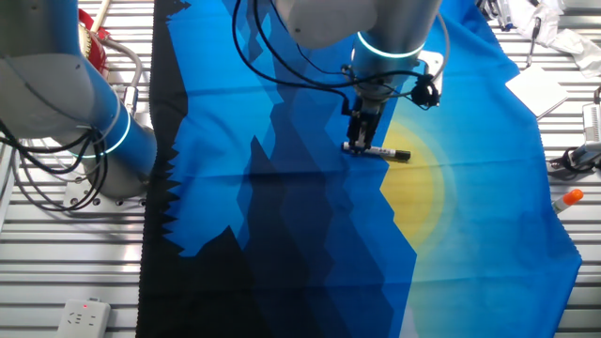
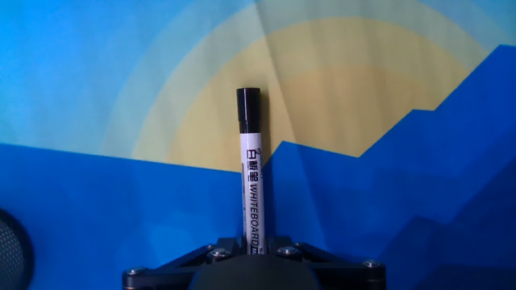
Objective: Put the pen into the pen holder
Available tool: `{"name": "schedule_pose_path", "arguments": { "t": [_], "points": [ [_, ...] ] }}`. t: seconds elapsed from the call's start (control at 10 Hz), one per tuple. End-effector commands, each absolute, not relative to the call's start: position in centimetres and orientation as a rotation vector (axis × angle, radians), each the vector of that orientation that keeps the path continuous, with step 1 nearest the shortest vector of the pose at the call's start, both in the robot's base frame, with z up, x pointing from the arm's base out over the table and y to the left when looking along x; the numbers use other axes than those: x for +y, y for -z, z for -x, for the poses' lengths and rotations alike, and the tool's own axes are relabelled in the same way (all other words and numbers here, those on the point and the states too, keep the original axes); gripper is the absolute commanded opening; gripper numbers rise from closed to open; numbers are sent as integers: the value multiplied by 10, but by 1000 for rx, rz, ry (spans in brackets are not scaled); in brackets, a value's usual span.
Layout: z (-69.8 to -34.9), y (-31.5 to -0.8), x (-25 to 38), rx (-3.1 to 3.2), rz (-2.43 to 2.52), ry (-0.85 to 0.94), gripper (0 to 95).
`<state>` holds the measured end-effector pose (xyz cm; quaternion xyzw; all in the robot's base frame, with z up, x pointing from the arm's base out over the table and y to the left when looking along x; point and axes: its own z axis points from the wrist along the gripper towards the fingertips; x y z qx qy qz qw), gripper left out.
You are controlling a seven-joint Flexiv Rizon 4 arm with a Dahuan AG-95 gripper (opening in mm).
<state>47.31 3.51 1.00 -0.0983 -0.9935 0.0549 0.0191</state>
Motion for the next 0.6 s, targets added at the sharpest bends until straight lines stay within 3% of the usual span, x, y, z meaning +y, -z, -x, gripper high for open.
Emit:
{"name": "schedule_pose_path", "arguments": {
  "t": [0.1, 0.6],
  "points": [
    [-473, -32, 36, -3079, 300, -156, 0],
    [-482, -114, 30, -3052, 216, -154, 0]
  ]
}}
